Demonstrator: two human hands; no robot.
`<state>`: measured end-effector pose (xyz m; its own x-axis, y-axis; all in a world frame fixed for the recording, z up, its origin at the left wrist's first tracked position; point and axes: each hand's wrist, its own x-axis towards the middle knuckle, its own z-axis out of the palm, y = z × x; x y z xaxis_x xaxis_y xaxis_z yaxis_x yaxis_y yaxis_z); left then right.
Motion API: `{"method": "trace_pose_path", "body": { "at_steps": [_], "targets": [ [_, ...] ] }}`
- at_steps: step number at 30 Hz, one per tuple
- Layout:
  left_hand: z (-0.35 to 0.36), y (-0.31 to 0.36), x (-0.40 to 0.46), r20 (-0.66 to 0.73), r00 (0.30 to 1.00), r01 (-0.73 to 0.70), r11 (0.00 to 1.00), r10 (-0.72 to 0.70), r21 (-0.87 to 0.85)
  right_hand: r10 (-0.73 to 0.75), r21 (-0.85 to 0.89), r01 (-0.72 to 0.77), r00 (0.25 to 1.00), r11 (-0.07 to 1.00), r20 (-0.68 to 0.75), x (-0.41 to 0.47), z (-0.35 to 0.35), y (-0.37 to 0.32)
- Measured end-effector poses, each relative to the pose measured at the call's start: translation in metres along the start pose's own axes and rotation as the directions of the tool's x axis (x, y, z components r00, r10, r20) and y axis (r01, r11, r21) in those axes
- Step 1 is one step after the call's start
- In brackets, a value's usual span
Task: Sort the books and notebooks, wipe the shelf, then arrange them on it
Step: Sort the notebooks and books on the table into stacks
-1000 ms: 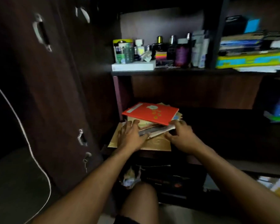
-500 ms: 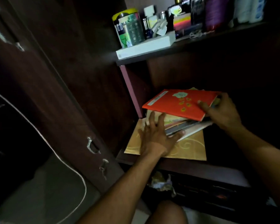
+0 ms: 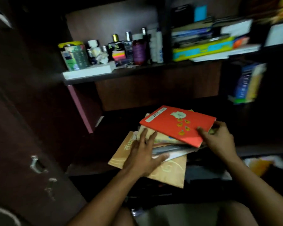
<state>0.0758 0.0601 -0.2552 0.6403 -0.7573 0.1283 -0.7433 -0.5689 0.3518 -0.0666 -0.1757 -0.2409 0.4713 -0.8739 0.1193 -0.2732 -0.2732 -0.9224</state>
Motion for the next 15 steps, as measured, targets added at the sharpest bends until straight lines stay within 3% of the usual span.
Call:
{"method": "trace_pose_path", "body": {
  "at_steps": [2,6,12,15],
  "targets": [
    [0.003,0.013,0.008,0.042,0.991,-0.125,0.991,0.127,-0.053,0.112,-0.004,-0.113,0.990,0.994,-0.084,-0.009,-0.051,0.008],
    [-0.007,0.012,0.032,0.141,0.953,-0.252,0.960,0.268,-0.122,0.269,0.156,-0.256,0.961,0.954,-0.069,-0.029,-0.102,0.017],
    [-0.016,0.016,0.038,0.044,0.983,-0.180,0.983,0.179,0.022,0.315,0.224,-0.296,0.947,0.929,-0.056,-0.038,-0.117,0.016],
    [-0.018,0.018,0.036,-0.003,0.995,-0.101,0.995,0.101,-0.013,0.272,0.105,-0.271,0.962,0.957,0.006,-0.039,-0.113,0.007]
  ]
}}
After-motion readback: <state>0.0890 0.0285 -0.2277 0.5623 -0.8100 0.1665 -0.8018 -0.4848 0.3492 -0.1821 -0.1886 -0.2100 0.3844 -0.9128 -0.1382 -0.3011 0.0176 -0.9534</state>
